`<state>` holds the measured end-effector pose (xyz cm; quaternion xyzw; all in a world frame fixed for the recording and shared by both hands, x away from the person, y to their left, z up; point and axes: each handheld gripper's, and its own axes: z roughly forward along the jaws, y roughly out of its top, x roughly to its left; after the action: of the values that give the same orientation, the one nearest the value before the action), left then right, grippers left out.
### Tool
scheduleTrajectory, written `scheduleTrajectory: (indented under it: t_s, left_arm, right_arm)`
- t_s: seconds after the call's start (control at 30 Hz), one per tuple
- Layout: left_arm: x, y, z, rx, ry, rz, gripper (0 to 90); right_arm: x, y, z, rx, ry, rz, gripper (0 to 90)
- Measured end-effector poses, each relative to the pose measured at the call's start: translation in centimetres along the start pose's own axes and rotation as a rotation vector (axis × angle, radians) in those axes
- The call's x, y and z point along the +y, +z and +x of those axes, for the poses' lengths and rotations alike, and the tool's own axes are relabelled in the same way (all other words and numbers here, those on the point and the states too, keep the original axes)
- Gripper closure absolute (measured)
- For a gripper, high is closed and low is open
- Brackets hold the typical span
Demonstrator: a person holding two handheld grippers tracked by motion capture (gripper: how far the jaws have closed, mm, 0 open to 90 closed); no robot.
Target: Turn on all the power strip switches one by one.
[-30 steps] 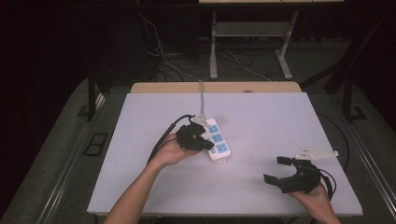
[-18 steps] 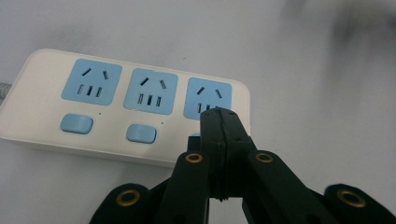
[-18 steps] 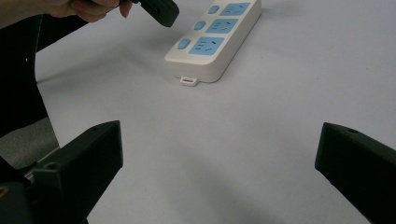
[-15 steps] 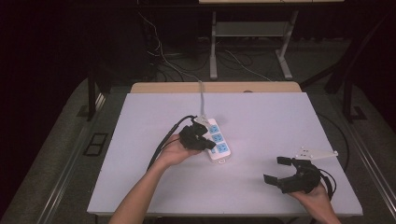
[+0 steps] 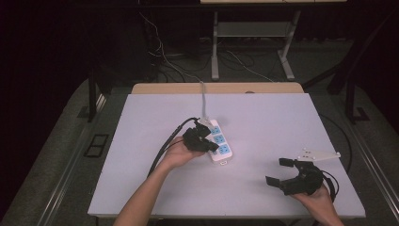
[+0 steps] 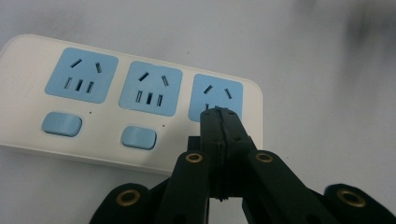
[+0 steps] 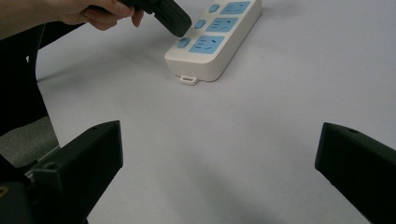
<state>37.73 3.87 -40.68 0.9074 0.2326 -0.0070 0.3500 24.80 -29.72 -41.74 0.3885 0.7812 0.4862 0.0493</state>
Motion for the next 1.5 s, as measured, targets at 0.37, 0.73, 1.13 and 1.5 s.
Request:
scheduleTrajectory:
  t_s: [0.37, 0.73, 1.13, 1.5]
  left_arm:
    - [-0.4, 0.3, 0.1, -0.003, -0.011, -0.008, 89.3]
    - [-0.7, 0.5, 0.0, 0.001, 0.003, -0.012, 89.6]
    - [-0.9, 0.7, 0.8, -0.05, -0.046, -0.017, 89.9]
    - [-0.9, 0.7, 1.0, -0.06, -0.057, -0.014, 89.7]
  right_arm:
    - [0.0, 0.0, 0.0, 0.002, -0.002, -0.001, 0.7]
    - [0.0, -0.1, 0.1, -0.002, -0.009, -0.007, 0.7]
    - [0.0, -0.3, 0.0, -0.002, -0.009, -0.01, 0.7]
    - [0.0, -0.4, -0.1, -0.006, -0.006, -0.012, 0.7]
